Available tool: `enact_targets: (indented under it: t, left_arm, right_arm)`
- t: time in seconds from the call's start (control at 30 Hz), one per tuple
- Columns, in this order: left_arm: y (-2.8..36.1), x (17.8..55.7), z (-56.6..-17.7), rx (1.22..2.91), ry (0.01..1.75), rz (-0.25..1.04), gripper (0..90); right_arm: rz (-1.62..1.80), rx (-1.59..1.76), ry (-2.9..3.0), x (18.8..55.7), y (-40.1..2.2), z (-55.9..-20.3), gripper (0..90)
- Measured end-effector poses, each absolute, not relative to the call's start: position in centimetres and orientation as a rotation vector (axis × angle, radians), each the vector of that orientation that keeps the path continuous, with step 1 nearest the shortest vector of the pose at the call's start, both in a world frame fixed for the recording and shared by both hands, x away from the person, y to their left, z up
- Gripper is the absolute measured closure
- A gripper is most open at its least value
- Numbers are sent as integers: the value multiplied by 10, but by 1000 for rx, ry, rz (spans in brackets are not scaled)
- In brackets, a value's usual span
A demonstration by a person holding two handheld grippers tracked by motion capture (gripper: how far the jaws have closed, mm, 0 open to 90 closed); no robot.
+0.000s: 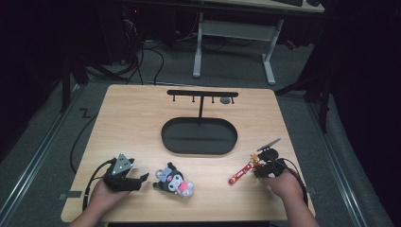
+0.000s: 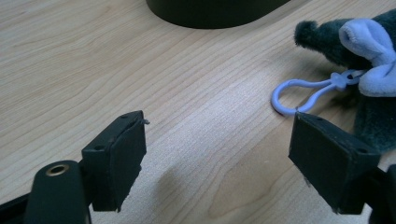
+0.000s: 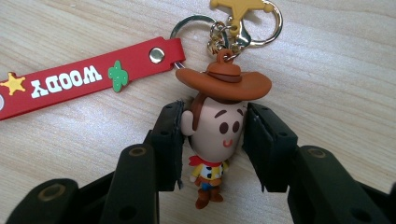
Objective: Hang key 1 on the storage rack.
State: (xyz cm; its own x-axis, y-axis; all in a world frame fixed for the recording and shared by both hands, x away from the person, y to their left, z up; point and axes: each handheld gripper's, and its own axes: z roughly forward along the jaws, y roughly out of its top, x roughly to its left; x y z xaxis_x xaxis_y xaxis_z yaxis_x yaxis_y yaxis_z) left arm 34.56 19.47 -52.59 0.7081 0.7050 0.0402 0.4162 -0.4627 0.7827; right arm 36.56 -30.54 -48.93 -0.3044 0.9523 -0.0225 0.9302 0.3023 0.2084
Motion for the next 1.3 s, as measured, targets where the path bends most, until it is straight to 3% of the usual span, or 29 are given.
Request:
enact_targets:
  t: [0.43, 1.3]
  left_arm:
    - [194, 346, -526, 2126, 854, 463, 194]
    - [193, 345, -526, 2120, 847, 465, 194]
  right_arm:
    - [228, 1730, 2445, 363, -304, -487, 595]
    - [311, 1686, 2479, 347, -299, -429, 601]
